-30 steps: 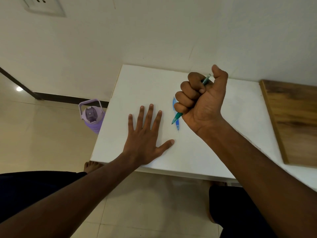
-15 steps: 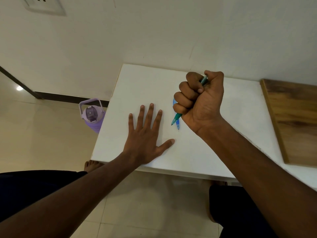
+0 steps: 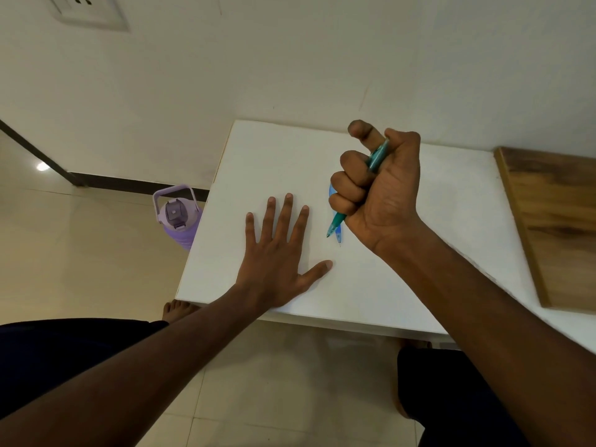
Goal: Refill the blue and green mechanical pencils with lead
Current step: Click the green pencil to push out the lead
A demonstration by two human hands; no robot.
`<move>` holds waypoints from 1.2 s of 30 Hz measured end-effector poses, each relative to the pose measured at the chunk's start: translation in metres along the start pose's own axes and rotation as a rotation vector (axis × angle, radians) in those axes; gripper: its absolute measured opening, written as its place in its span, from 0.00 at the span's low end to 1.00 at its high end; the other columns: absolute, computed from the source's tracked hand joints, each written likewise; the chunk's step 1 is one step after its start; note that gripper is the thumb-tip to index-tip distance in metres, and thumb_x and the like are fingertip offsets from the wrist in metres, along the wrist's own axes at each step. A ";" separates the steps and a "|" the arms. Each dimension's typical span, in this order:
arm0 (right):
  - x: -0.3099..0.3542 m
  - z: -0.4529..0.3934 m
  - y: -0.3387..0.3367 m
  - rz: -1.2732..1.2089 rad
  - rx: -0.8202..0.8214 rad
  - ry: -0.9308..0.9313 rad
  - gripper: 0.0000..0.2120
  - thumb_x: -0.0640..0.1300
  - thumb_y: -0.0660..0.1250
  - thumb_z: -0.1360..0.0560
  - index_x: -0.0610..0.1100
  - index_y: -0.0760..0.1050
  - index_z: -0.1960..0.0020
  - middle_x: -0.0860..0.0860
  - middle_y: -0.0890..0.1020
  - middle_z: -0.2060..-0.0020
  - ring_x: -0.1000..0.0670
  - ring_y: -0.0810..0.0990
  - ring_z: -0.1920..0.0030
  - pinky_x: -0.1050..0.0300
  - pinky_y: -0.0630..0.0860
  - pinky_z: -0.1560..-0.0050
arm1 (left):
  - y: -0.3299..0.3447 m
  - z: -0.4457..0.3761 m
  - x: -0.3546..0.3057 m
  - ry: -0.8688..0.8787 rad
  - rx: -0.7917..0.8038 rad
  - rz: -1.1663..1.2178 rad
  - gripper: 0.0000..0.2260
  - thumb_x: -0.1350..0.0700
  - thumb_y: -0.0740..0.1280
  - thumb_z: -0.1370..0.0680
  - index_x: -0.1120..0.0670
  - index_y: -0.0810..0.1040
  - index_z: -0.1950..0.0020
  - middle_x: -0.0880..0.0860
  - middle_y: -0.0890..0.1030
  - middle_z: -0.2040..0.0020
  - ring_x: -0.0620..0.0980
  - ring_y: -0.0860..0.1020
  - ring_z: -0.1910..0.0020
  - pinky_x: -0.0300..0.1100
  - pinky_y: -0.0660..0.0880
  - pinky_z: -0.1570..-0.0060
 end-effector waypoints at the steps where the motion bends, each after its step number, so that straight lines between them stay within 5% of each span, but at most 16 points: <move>1: 0.000 0.000 0.000 -0.001 0.004 -0.008 0.19 0.51 0.45 0.15 0.44 0.71 0.51 0.51 0.55 0.73 0.53 0.52 0.76 0.67 0.57 0.74 | 0.000 0.000 0.000 0.001 -0.002 0.001 0.48 0.20 0.45 0.24 0.48 0.42 0.13 0.54 0.37 0.13 0.61 0.38 0.15 0.71 0.47 0.21; 36: 0.004 -0.002 -0.001 -0.005 -0.022 -0.014 0.20 0.52 0.46 0.14 0.45 0.71 0.53 0.54 0.61 0.79 0.56 0.55 0.79 0.67 0.58 0.75 | 0.001 -0.002 0.002 -0.003 0.017 -0.003 0.48 0.20 0.44 0.24 0.48 0.40 0.14 0.54 0.36 0.14 0.61 0.37 0.15 0.71 0.47 0.21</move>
Point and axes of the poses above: each hand's wrist, its own z-axis away from the middle knuckle, its own y-axis out of the palm, x = y × z, the point moved 2 cm from there along -z, towards the middle knuckle
